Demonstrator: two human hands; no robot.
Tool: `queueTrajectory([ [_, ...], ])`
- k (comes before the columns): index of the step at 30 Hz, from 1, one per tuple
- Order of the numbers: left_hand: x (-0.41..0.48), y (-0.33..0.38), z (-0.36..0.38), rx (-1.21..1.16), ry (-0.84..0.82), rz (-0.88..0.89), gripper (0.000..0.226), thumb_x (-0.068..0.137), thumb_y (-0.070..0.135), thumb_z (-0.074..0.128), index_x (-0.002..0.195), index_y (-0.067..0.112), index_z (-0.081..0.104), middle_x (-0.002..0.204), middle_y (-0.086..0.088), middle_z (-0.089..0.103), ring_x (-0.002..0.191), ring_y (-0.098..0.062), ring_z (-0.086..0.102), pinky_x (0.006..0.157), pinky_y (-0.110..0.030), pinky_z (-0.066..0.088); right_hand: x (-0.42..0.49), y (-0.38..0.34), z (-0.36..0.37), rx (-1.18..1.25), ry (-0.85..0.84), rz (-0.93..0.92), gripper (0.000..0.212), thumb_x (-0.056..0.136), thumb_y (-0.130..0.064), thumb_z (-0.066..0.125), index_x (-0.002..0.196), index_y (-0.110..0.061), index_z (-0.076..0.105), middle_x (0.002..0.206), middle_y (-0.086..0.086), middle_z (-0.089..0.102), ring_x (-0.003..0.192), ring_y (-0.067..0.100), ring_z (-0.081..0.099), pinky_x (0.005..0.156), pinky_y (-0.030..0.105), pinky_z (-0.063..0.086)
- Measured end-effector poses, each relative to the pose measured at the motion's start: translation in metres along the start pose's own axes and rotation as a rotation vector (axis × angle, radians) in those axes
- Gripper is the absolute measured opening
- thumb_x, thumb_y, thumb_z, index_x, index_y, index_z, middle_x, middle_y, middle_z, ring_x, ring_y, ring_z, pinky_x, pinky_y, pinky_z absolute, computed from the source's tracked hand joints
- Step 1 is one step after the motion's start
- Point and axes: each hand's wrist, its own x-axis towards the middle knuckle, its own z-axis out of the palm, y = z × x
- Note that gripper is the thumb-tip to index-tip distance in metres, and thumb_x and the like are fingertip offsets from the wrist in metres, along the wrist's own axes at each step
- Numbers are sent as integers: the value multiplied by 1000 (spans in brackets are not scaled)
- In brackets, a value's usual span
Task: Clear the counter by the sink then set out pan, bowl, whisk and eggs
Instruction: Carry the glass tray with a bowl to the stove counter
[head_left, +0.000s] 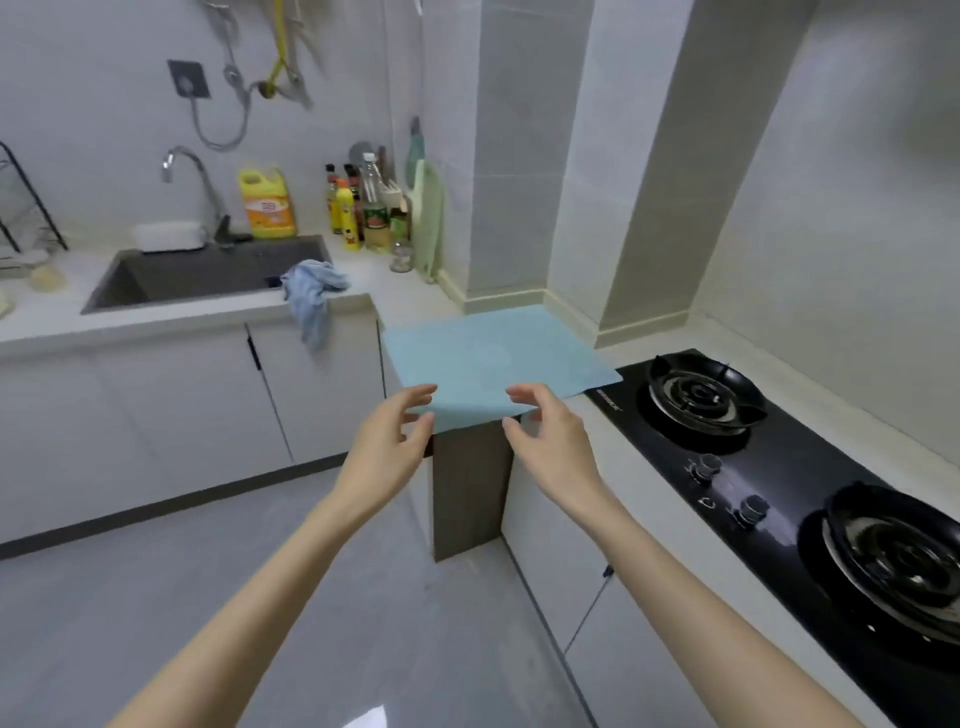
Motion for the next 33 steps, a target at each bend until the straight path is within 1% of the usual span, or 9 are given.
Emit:
queueTrajectory([
  [2, -2, -20, -40, 22, 64, -42, 36, 98, 22, 48, 133, 22, 50, 131, 7, 54, 111, -6, 53, 90, -24, 43, 14, -26, 36, 11, -82, -51, 32, 91, -17, 58, 121, -22, 53, 125, -9, 57, 112, 11, 52, 87, 22, 42],
  [4, -2, -41, -79, 31, 130, -77, 36, 98, 21, 48, 134, 20, 50, 132, 4, 54, 112, -8, 53, 92, -26, 44, 27, -51, 74, 20, -154, -101, 31, 91, -17, 57, 121, -23, 53, 125, -9, 57, 112, 11, 52, 89, 26, 44],
  [7, 0, -72, -129, 49, 228, -134, 36, 98, 20, 47, 134, 20, 49, 131, 4, 54, 112, -7, 52, 90, -23, 41, 46, -84, 126, 40, -237, -171, 33, 91, -18, 57, 123, -22, 53, 127, -9, 56, 114, 11, 52, 97, 28, 43],
  [13, 21, -145, -229, 118, 389, -213, 36, 98, 20, 48, 134, 21, 48, 131, 4, 54, 115, -7, 51, 90, -21, 39, 103, -151, 242, 77, -359, -305, 32, 91, -23, 58, 122, -26, 53, 127, -11, 57, 112, 10, 54, 95, 31, 46],
  [16, 44, -175, -279, 131, 475, -242, 34, 97, 17, 48, 131, 20, 51, 127, 5, 56, 113, -7, 51, 84, -11, 37, 138, -185, 294, 122, -401, -349, 33, 90, -21, 59, 122, -25, 54, 127, -10, 57, 112, 11, 54, 96, 33, 46],
  [19, 71, -201, -332, 145, 523, -279, 34, 97, 16, 48, 131, 18, 52, 125, 6, 56, 110, -3, 50, 76, -2, 34, 173, -223, 346, 163, -442, -383, 34, 91, -21, 59, 124, -25, 53, 128, -9, 56, 112, 11, 54, 93, 27, 44],
  [25, 98, -259, -426, 198, 608, -338, 34, 97, 18, 49, 131, 19, 52, 126, 7, 56, 112, -3, 50, 82, -7, 36, 226, -296, 446, 209, -522, -468, 33, 91, -21, 57, 124, -26, 52, 128, -12, 55, 109, 10, 54, 86, 23, 43],
  [29, 102, -300, -485, 222, 675, -386, 33, 97, 17, 50, 129, 20, 53, 126, 7, 57, 111, -4, 52, 81, -5, 37, 245, -343, 511, 232, -588, -502, 33, 91, -20, 57, 123, -25, 52, 126, -12, 56, 106, 11, 55, 86, 25, 43],
  [33, 101, -341, -539, 218, 729, -416, 34, 97, 16, 50, 131, 20, 52, 126, 7, 56, 114, -7, 52, 87, -17, 39, 256, -382, 576, 244, -623, -520, 34, 90, -21, 57, 124, -25, 52, 126, -13, 57, 103, 10, 55, 83, 24, 44],
])
